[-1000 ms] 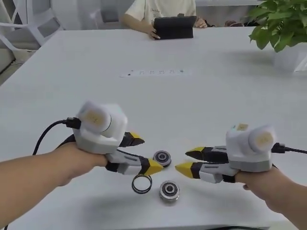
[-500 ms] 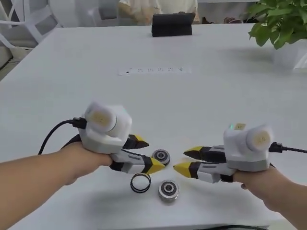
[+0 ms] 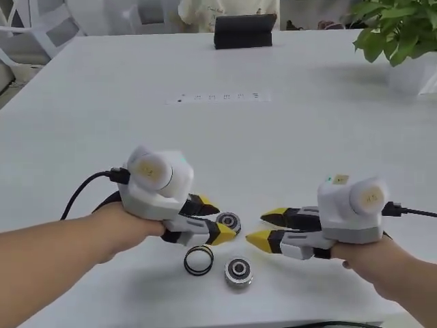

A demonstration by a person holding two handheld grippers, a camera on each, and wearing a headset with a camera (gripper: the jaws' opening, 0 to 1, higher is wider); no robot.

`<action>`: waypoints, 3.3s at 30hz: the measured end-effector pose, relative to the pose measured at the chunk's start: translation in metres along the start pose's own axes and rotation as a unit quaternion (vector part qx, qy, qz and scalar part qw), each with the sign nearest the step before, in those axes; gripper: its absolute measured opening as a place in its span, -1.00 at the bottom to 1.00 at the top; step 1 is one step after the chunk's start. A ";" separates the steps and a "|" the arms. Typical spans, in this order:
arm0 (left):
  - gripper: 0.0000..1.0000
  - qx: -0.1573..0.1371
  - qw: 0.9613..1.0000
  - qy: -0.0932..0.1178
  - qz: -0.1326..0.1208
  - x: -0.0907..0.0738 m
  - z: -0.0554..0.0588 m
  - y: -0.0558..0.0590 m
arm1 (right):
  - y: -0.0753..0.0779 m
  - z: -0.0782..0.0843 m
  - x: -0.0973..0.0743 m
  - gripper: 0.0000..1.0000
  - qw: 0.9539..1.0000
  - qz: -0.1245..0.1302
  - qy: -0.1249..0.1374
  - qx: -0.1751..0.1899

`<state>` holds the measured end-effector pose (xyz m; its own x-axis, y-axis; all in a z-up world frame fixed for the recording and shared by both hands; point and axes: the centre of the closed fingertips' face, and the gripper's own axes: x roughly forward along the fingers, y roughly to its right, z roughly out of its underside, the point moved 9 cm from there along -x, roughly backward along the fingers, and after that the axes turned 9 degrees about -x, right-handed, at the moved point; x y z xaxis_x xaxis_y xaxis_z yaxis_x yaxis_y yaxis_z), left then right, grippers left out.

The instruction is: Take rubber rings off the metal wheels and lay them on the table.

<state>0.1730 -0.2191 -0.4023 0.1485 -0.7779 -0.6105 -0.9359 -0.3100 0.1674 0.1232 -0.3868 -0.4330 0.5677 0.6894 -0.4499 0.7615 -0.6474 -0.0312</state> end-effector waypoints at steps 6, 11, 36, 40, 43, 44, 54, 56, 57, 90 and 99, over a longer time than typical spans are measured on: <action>-0.63 0.008 1.000 -0.003 0.000 0.003 0.000 -0.001 | 0.001 0.000 0.000 -0.38 1.000 0.000 0.000 0.001; -0.69 0.018 1.000 -0.008 -0.001 0.005 0.000 -0.001 | 0.002 0.001 0.000 -0.38 1.000 0.000 0.000 0.000; -0.85 0.031 0.999 -0.005 -0.021 0.006 -0.002 -0.001 | -0.003 -0.008 0.008 -0.38 1.000 -0.009 0.005 -0.008; -0.85 0.029 0.999 -0.003 -0.023 0.006 -0.001 0.000 | -0.005 -0.009 0.011 -0.38 1.000 -0.012 0.003 -0.010; -0.85 0.028 0.999 -0.004 -0.024 0.006 -0.001 0.000 | -0.007 -0.009 0.014 -0.39 1.000 -0.015 0.003 -0.011; -0.85 0.028 0.999 -0.004 -0.025 0.006 -0.001 0.000 | -0.007 -0.010 0.015 -0.39 1.000 -0.016 0.002 -0.013; -0.86 0.027 0.999 -0.002 -0.029 0.006 0.000 0.002 | -0.012 -0.012 0.027 -0.41 1.000 -0.022 0.001 -0.017; -0.86 0.026 0.999 -0.001 -0.030 0.007 0.000 0.003 | -0.012 -0.012 0.029 -0.42 1.000 -0.021 -0.001 -0.020; -0.86 0.025 0.999 -0.001 -0.031 0.007 0.000 0.002 | -0.012 -0.012 0.029 -0.42 1.000 -0.021 -0.001 -0.020; -0.86 0.021 0.999 0.003 -0.040 0.008 0.000 0.005 | -0.016 -0.011 0.025 -0.65 0.998 -0.004 -0.014 -0.055; -0.86 0.019 0.999 0.003 -0.042 0.008 0.001 0.005 | -0.016 -0.009 0.022 -0.80 0.998 -0.002 -0.018 -0.058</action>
<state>0.1690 -0.2268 -0.4068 0.2291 -0.7530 -0.6169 -0.9316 -0.3534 0.0854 0.1258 -0.3586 -0.4344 0.5540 0.6789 -0.4819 0.7962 -0.6011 0.0684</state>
